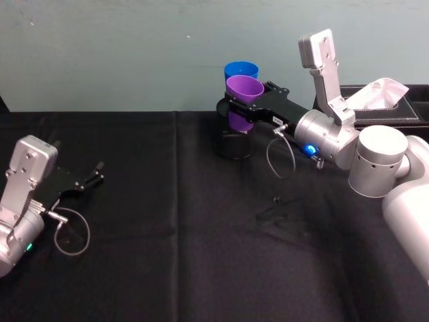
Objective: Pick up one cup with a gripper and tap it against the other cup.
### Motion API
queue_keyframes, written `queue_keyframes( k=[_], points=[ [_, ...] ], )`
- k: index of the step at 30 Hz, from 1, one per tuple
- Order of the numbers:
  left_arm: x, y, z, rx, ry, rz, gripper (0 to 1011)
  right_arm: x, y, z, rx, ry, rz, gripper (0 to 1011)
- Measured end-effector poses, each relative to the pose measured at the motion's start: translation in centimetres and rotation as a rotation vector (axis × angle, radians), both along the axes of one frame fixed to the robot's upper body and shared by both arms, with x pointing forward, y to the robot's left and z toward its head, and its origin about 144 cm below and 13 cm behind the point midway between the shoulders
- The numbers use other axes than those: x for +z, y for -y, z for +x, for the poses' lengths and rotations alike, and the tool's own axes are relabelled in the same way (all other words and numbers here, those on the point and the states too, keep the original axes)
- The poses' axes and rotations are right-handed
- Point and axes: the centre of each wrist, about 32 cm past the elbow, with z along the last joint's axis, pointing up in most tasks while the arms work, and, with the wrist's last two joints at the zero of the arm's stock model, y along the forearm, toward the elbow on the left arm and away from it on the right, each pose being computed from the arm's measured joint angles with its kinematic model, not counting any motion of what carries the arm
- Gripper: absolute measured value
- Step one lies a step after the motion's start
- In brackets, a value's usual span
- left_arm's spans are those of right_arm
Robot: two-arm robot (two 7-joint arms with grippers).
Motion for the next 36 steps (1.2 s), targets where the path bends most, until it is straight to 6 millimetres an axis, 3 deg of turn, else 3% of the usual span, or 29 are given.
queue_keyframes(
  k=[12,27,36],
  points=[
    [0.0,0.0,0.0,0.000,0.000,0.000,1000,-0.6,0.0,-0.6,0.033,0.007,0.002,732],
    [0.0,0.0,0.0,0.000,0.000,0.000,1000,-4.0,1.2,-6.7,0.124,0.005,0.011,732],
    [0.0,0.0,0.0,0.000,0.000,0.000,1000,-6.8,2.0,-9.1,0.168,0.066,-0.009,732]
  ],
)
